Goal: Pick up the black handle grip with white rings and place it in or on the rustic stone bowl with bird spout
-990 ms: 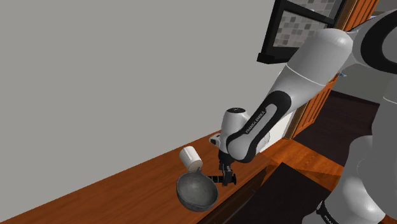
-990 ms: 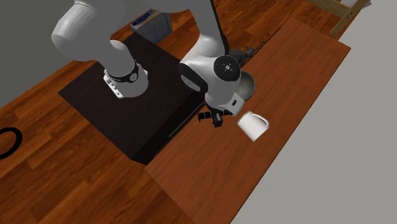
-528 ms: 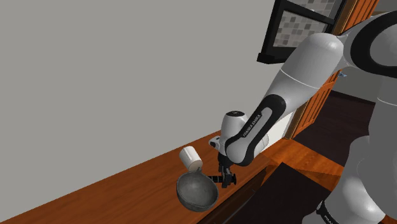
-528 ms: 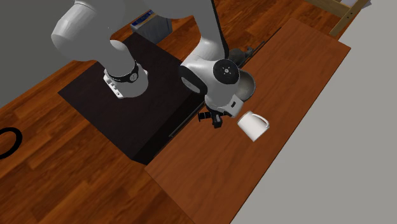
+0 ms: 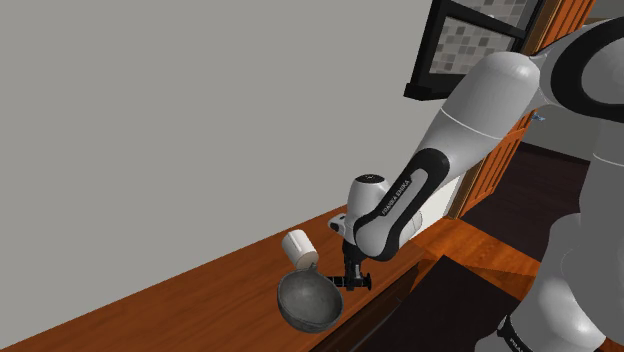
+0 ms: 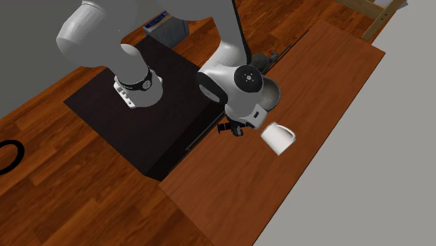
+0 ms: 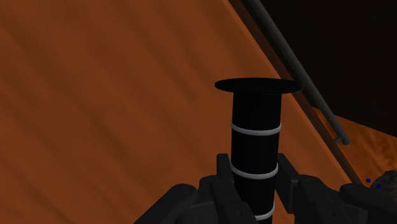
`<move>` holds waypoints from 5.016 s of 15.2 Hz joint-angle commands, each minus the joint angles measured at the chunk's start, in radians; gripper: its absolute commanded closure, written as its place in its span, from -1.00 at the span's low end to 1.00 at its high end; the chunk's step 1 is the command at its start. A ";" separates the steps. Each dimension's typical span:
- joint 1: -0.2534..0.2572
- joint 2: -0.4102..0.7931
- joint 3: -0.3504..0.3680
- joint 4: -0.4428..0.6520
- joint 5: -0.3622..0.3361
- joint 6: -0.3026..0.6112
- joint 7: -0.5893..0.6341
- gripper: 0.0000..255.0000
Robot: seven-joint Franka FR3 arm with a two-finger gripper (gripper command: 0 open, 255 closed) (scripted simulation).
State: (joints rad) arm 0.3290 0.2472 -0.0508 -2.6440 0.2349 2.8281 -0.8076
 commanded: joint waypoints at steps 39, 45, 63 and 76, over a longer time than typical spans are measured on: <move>0.035 -0.455 -0.012 0.051 -0.169 -0.496 0.203 1.00; 0.109 -0.356 0.078 0.154 -0.136 -0.493 0.342 1.00; 0.148 -0.148 0.122 0.188 -0.125 -0.313 0.403 1.00; 0.146 -0.177 0.121 0.194 -0.126 -0.349 0.404 -1.00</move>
State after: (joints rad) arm 0.4753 0.0840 0.0702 -2.4576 0.1102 2.5017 -0.4054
